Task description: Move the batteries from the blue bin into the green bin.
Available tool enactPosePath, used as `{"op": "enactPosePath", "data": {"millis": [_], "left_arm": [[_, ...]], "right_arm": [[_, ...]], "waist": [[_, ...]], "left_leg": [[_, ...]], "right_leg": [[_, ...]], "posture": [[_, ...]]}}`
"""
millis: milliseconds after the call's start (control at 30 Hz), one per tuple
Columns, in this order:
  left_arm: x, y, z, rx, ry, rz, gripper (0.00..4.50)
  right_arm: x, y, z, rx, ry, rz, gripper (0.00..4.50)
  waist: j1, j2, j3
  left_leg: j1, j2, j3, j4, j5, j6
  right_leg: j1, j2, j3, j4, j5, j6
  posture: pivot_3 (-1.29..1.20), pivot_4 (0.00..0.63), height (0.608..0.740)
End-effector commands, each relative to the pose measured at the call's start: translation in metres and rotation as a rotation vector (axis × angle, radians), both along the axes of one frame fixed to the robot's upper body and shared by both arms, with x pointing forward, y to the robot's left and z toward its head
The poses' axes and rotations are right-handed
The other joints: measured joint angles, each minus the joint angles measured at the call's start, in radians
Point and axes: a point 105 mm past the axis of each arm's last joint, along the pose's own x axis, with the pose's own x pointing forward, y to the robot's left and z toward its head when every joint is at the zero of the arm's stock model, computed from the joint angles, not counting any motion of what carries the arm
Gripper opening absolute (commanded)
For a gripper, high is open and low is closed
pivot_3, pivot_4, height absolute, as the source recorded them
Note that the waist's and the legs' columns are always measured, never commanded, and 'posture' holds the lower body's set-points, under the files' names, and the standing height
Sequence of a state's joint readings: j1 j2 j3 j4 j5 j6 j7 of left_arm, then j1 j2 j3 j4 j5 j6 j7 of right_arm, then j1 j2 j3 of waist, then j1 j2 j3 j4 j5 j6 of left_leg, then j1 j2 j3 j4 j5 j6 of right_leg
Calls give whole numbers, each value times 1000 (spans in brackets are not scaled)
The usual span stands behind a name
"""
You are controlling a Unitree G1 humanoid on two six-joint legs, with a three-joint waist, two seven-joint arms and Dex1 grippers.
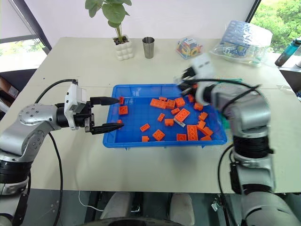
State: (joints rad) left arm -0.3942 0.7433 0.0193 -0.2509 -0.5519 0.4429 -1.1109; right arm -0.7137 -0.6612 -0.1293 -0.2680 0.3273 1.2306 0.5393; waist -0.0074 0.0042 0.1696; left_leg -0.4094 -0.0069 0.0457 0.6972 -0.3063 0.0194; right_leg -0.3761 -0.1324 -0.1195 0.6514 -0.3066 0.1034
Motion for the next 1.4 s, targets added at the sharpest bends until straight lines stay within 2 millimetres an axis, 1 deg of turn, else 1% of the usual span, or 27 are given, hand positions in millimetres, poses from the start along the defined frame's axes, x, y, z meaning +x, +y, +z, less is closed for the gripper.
{"op": "enactPosePath", "data": {"millis": [33,100,200,267,300,333,400,433,500,567,600,633,667,733,767,800,900,1067,1167,1267,1400], "left_arm": [[1,-3,8,-2,-48,-21,4500],[2,-5,8,-5,-49,-27,4500],[3,-7,8,-9,-50,-36,4500],[3,-8,9,-11,-51,-41,4500],[3,-9,9,-12,-51,-43,4500],[3,-9,9,-13,-52,-45,4500],[4,-9,9,-14,-51,-46,4500],[3,-9,9,-14,-51,-47,4500],[3,-9,9,-15,-51,-50,4500],[3,-10,9,-14,-52,-51,4500],[3,-10,10,-14,-52,-52,4500],[3,-10,10,-14,-52,-52,4500],[3,-10,10,-13,-52,-52,4500],[3,-11,11,-13,-54,-52,4500],[3,-11,11,-12,-55,-52,4500],[3,-11,12,-11,-56,-52,4500],[3,-10,12,-7,-58,-52,4500],[3,-9,13,-1,-62,-46,4500],[3,-9,14,-1,-65,-44,4500],[1,-9,13,1,-66,-42,4500],[1,-8,12,3,-67,-38,4500]], "right_arm": [[-7,-52,12,-30,-36,-150,71],[-11,-75,7,-61,-26,-216,71],[-18,-93,-3,-95,-3,-256,71],[-21,-102,-8,-128,4,-288,1147],[-22,-105,-8,-142,1,-298,1577],[-23,-105,-8,-154,-5,-299,2012],[-23,-99,-3,-173,-38,-265,3025],[-23,-95,2,-171,-63,-243,3025],[-23,-77,19,-137,-128,-160,3025],[-28,-55,24,-107,-134,-55,3025],[-32,-39,19,-96,-106,16,3025],[-35,-29,14,-90,-84,62,3025],[-40,-18,6,-78,-39,111,3025],[-50,2,-12,-63,47,198,3025],[-55,11,-25,-59,99,230,3025],[-58,16,-33,-57,130,246,3025],[-61,25,-48,-60,180,260,3025],[-58,31,-64,-42,231,243,3025],[-56,31,-71,-56,233,241,3025],[-51,30,-70,-76,190,236,3025],[-52,24,-75,-77,225,212,3025]], "waist": [[-1,0,0],[-2,0,0],[-4,0,0],[-4,0,0],[-4,0,0],[-4,0,0],[-3,0,0],[-2,0,0],[-2,0,0],[-3,0,0],[-2,0,0],[-2,0,0],[-2,0,0],[1,0,0],[4,0,0],[6,0,0],[15,0,1],[19,0,1],[19,0,1],[19,0,1],[19,0,1]], "left_leg": [[0,0,0,0,0,0],[0,0,1,0,0,0],[0,1,1,0,0,0],[1,1,1,0,0,0],[1,1,2,0,0,0],[1,1,2,0,0,0],[1,1,2,0,0,0],[1,1,2,0,0,0],[1,1,2,0,0,0],[1,1,1,0,0,0],[1,1,1,0,0,0],[1,1,1,0,0,0],[1,2,0,0,0,0],[1,2,0,0,0,0],[1,2,-1,0,0,0],[1,1,-1,1,0,0],[1,1,-1,1,0,0],[1,1,-1,1,0,0],[1,1,-1,1,0,0],[1,1,-1,1,0,0],[1,1,-1,1,0,0]], "right_leg": [[0,0,0,0,0,0],[0,0,0,0,0,0],[0,-1,0,0,0,0],[0,0,0,0,0,0],[0,-1,0,0,0,0],[0,-1,0,0,0,0],[0,-1,1,0,0,0],[0,-1,1,0,0,0],[0,-1,1,-1,0,0],[0,-1,1,-1,0,0],[0,0,1,-1,0,0],[0,-1,1,-1,0,0],[1,0,1,-1,0,0],[2,-1,0,-2,0,0],[2,-1,0,-2,0,0],[3,-1,0,-2,0,0],[2,-1,0,-2,0,0],[2,-1,0,-2,0,0],[2,-1,0,-2,0,0],[2,-1,0,-2,0,0],[2,0,0,-2,0,0]], "posture": [[0,150,699],[0,150,699],[0,150,699],[0,150,699],[0,150,699],[0,150,699],[0,150,699],[0,150,699],[0,150,699],[0,150,699],[0,150,699],[0,150,699],[0,150,699],[0,150,699],[0,150,699],[0,150,699],[0,150,699],[0,150,699],[0,150,699],[0,150,699],[0,150,699]]}}
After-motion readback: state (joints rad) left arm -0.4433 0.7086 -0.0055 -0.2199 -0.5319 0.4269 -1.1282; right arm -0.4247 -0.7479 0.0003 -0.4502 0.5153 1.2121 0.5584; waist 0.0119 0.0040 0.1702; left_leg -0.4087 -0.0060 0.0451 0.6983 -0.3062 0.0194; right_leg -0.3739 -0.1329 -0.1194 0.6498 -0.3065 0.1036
